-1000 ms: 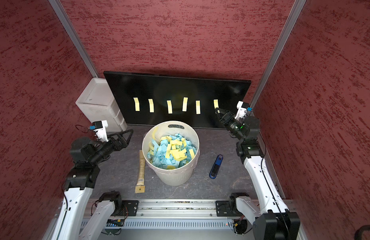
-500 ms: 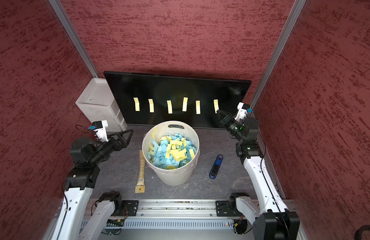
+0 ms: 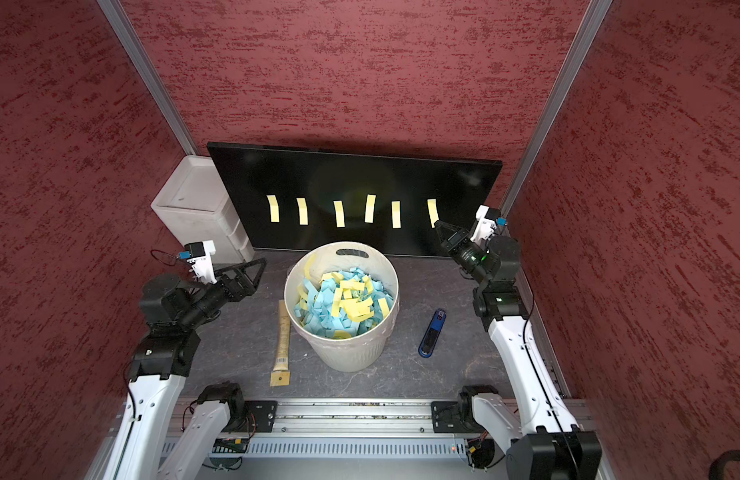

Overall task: Remove the sticky note from the monitor
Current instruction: Tear off the sticky note from the monitor, then place the sticky note in the trash bin.

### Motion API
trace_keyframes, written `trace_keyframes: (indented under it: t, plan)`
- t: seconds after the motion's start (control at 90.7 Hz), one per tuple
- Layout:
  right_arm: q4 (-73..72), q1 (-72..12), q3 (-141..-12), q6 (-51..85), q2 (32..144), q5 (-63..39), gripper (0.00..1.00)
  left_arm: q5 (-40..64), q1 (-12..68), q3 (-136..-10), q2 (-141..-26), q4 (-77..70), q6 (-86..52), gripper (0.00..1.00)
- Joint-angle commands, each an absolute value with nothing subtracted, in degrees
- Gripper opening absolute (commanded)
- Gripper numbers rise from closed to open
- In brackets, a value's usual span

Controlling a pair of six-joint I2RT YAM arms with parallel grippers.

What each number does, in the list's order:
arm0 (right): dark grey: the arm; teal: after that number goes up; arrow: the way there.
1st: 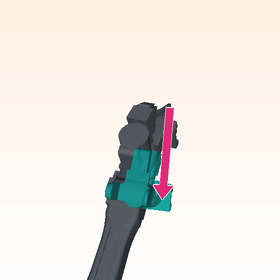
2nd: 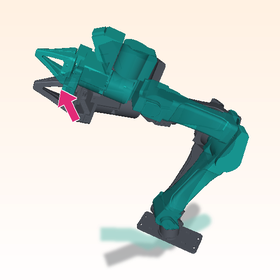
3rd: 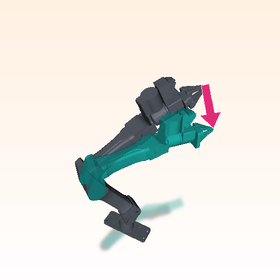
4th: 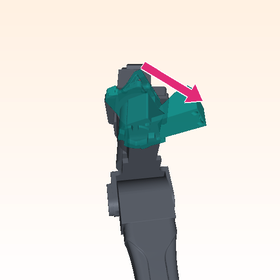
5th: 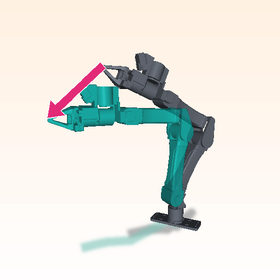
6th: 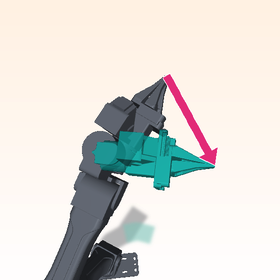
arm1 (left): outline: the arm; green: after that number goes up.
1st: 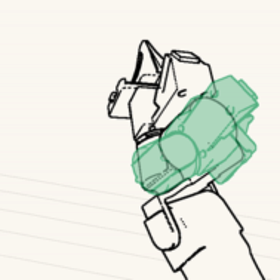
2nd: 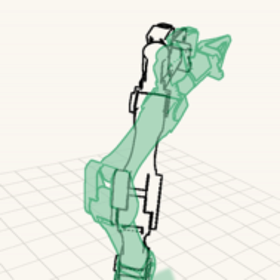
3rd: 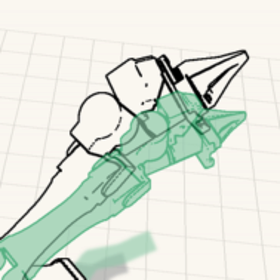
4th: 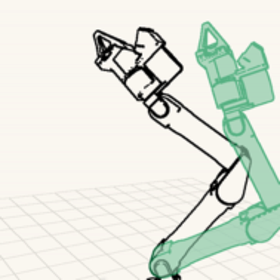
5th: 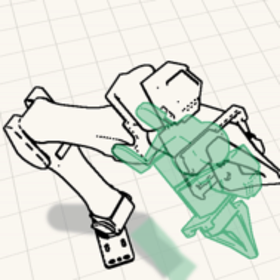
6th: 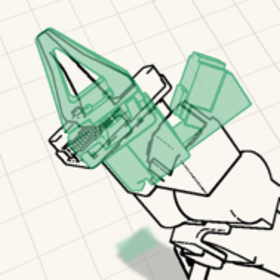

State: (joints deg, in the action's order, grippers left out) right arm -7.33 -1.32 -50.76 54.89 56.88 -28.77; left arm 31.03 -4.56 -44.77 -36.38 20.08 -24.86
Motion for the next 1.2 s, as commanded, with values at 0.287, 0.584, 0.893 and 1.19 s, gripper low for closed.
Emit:
trace_keyframes:
  t: [0.287,0.584,0.893,1.19]
  plan:
    - [-1.6,-1.0,-48.7,51.2,52.5,-28.4,0.0,31.2,-5.1,-44.0,-36.5,19.2,-24.7,1.0]
    - [6.8,-1.0,-51.6,44.8,51.1,-34.2,0.0,31.4,-5.2,-44.0,-36.5,19.0,-25.0,1.0]
    - [23.0,-2.4,-56.7,35.5,47.3,-34.9,0.0,31.7,-5.4,-43.8,-37.1,18.6,-26.5,1.0]
    - [32.4,-9.7,-60.2,28.3,43.2,-29.2,0.0,31.6,-5.5,-43.7,-37.0,18.6,-27.0,1.0]
